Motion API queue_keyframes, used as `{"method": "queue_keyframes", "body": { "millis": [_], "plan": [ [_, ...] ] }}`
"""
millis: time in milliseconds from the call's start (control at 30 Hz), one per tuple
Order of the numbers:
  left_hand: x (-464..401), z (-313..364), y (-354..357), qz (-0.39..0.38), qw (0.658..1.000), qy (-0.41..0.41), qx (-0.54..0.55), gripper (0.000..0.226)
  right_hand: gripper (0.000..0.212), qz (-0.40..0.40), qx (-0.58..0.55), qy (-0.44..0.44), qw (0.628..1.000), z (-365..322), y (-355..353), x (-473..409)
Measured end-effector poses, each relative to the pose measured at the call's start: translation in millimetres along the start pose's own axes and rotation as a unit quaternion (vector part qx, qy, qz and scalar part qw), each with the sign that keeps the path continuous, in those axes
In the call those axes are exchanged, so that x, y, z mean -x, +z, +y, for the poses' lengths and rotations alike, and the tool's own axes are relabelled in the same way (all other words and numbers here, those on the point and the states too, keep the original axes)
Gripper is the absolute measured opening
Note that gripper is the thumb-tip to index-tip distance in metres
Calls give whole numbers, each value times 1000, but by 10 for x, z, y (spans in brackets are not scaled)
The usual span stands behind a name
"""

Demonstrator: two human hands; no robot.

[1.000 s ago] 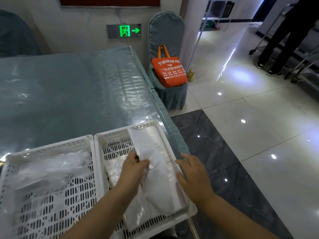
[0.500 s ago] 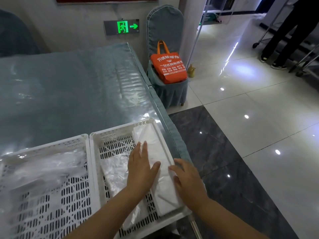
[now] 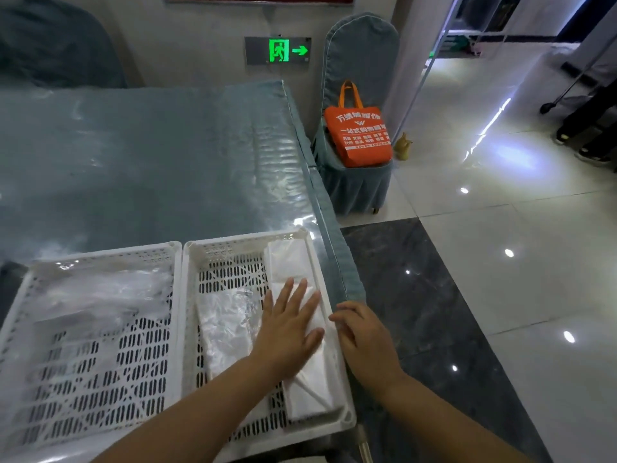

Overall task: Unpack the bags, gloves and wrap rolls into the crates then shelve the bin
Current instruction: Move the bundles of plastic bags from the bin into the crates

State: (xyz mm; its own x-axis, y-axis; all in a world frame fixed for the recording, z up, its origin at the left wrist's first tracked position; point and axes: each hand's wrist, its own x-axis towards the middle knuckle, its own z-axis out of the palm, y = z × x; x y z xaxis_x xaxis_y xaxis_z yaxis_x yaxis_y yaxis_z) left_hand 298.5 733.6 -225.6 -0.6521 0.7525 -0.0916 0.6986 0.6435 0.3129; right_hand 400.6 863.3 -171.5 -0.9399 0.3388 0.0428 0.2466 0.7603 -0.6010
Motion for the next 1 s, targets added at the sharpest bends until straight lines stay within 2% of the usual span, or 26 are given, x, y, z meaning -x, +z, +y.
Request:
{"method": "queue_keyframes", "body": {
  "millis": [133,300,467,667,800,900,1000],
  "plan": [
    [56,19,-186,11,1000,-6,3,64,17,-11,14,-54,998,-8,-79,-192],
    [399,-100,-685,158,986,-60,10,40,22,-59,67,-140,986,-262,-87,-519],
    [900,-475,-1260,208,969,-132,-12,23,26,-95,126,-231,960,-725,65,-770],
    [1533,-1075,-1769,277,938,-207,-33,21,23,-92,136,-288,943,-1562,318,-918],
    [1942,-1507,-2118,272,940,-197,-54,21,22,-75,132,-305,940,-2244,588,-951],
    [2312,-1921,-2493,260,947,-159,-101,20,20,-49,119,-316,940,-2870,830,-946],
    [2745,-2424,-2931,219,957,-123,-146,31,13,-4,89,-332,939,-3584,1103,-910]
  ]
}}
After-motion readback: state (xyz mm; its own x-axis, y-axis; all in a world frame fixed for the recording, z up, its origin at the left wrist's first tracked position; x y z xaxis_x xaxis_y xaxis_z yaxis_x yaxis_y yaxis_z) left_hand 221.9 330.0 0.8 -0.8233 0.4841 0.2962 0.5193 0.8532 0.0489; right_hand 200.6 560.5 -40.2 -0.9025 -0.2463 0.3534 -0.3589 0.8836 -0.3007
